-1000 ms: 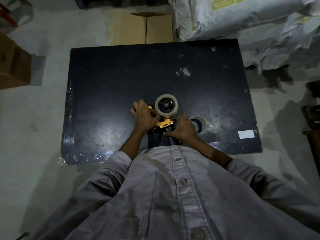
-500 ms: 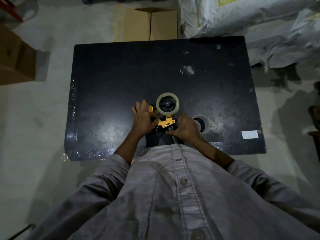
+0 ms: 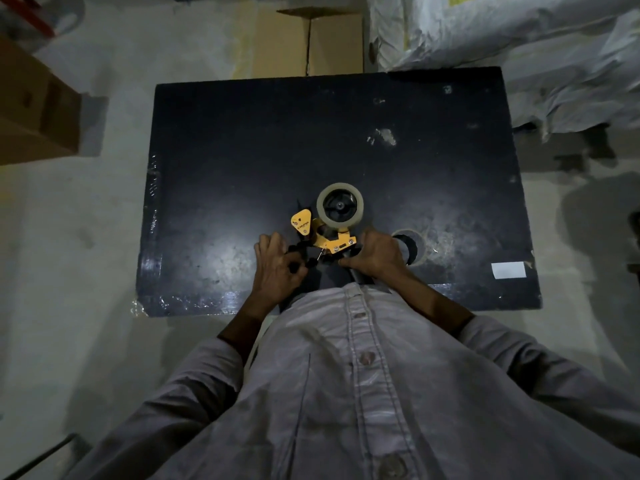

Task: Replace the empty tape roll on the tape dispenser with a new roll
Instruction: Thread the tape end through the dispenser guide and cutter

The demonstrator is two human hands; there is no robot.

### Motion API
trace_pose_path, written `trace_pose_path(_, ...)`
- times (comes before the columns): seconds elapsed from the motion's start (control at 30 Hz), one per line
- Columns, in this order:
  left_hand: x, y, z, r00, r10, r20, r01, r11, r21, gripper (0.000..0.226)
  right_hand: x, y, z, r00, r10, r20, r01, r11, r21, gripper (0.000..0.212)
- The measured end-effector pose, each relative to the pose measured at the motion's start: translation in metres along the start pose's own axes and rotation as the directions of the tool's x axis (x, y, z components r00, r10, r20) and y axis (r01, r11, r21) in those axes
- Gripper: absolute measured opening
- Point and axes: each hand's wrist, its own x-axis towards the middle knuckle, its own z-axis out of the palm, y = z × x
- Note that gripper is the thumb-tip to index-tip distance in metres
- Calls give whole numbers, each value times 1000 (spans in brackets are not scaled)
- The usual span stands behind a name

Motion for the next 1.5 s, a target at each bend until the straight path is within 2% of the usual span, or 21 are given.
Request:
trace_pose_path(0.13,3,7,-1,999,-36,18,37,998,-58,15,-2,-1,-5,1000,16,-4,-16,1000,-3,80)
trace_pose_path(0.23,-2,4,3,996,-69,54,77,984,-162,11,-6,-1,-6,1000,3,-7,-3,1000,10,82)
trace_pose_path(0.37,-7,2,7,989,-112,98,133,960,-245,11,-12,1,-7,999,-27,-21,27,1000,9,77)
trace_pose_path(0.47,-8,-4,7,988,-119,102,139,967,-216,10,-14,2,-8,999,-42,-18,43,999,24,75)
trace_pose_path(0.7,-4,-28,-1,968,-243,58,247,966,-71,16,-9,10,-7,996,-77,53,74,996,51,74)
trace_pose_path(0.8,6,-41,-7,931,-365,4,363,923,-130,20,-9,7,-18,993,-100,55,95,992,87,82)
trace_pose_path(0.87,16,-38,-17,913,-404,-58,387,903,-188,29,-9,4,-28,990,-136,-43,140,984,107,77)
trace_pose_path(0.93,30,-25,-29,944,-318,-88,296,934,-202,41,-8,0,-37,962,-222,-159,232,971,50,67)
trace_pose_path(1.0,49,-10,-39,978,-196,-74,178,964,-197,51,-4,-4,-42,929,-309,-203,303,951,-58,64)
trace_pose_path(1.1,79,15,-47,1000,-28,-2,28,994,-109,65,3,-7,-43,908,-373,-192,344,924,-169,76)
trace_pose_path(1.2,102,29,-45,985,114,130,-115,993,5,80,4,-6,-36,907,-399,-133,359,899,-250,83)
trace_pose_path(1.3,114,27,-36,966,141,215,-159,985,71,79,4,1,-30,920,-382,-92,348,900,-261,93)
trace_pose_path(1.4,118,22,-29,970,132,204,-163,976,143,80,7,12,-23,919,-383,-94,349,900,-260,105)
trace_pose_path(1.5,120,30,-33,966,173,194,-201,970,138,75,13,21,-19,914,-384,-131,337,898,-282,109)
